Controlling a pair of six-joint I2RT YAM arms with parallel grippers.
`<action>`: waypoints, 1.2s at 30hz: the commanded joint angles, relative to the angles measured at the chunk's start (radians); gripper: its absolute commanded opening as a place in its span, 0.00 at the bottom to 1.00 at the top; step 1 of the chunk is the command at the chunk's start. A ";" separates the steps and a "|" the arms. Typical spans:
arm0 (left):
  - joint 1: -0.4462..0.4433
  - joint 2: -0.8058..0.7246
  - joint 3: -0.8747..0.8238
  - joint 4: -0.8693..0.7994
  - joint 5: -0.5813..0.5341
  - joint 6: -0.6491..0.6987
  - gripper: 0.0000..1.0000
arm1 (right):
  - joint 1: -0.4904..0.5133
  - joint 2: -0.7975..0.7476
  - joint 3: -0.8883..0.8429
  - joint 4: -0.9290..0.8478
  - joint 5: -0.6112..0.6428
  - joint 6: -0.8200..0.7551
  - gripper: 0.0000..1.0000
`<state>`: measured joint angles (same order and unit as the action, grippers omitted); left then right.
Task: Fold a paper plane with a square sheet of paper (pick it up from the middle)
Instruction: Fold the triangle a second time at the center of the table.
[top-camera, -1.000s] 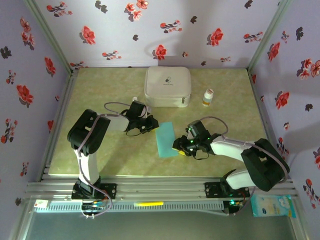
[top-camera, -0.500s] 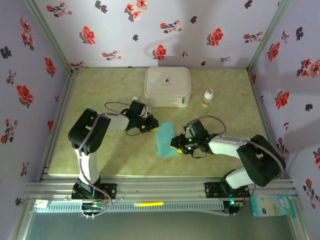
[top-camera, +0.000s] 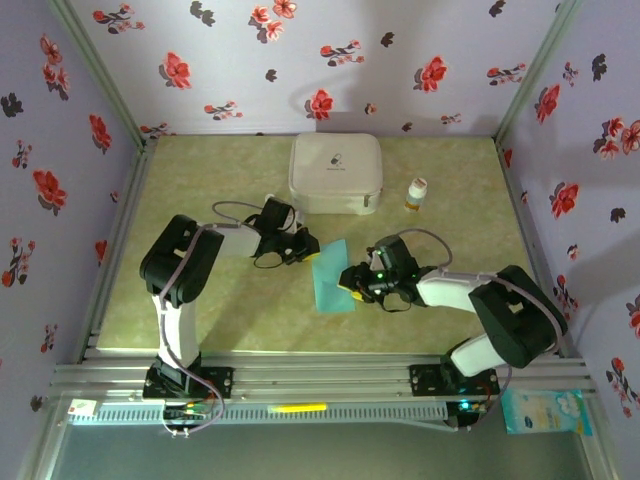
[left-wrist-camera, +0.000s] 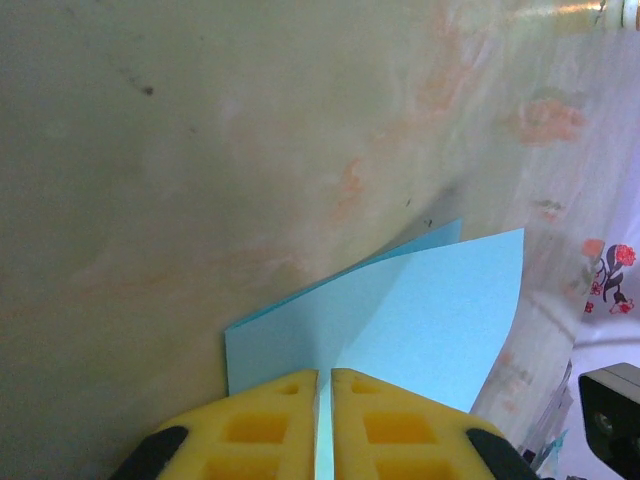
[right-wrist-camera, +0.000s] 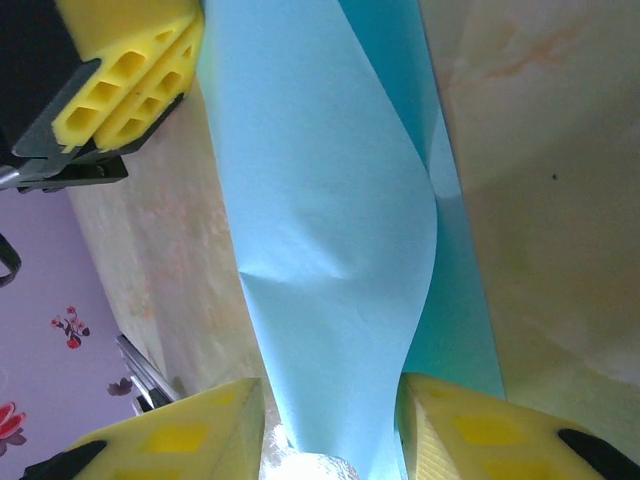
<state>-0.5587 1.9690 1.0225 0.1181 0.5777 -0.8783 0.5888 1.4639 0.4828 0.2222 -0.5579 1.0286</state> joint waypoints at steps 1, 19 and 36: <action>-0.010 0.044 0.030 0.019 -0.029 0.040 0.12 | -0.008 -0.018 -0.026 0.031 -0.010 0.020 0.39; -0.011 0.042 0.039 0.006 -0.034 0.047 0.12 | -0.044 0.020 -0.086 0.189 -0.057 0.068 0.32; -0.013 0.011 0.050 -0.010 -0.032 0.059 0.15 | -0.081 0.099 -0.089 0.290 -0.098 0.074 0.15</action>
<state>-0.5606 1.9728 1.0412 0.0891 0.5785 -0.8604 0.5163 1.5536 0.4042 0.4793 -0.6411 1.1046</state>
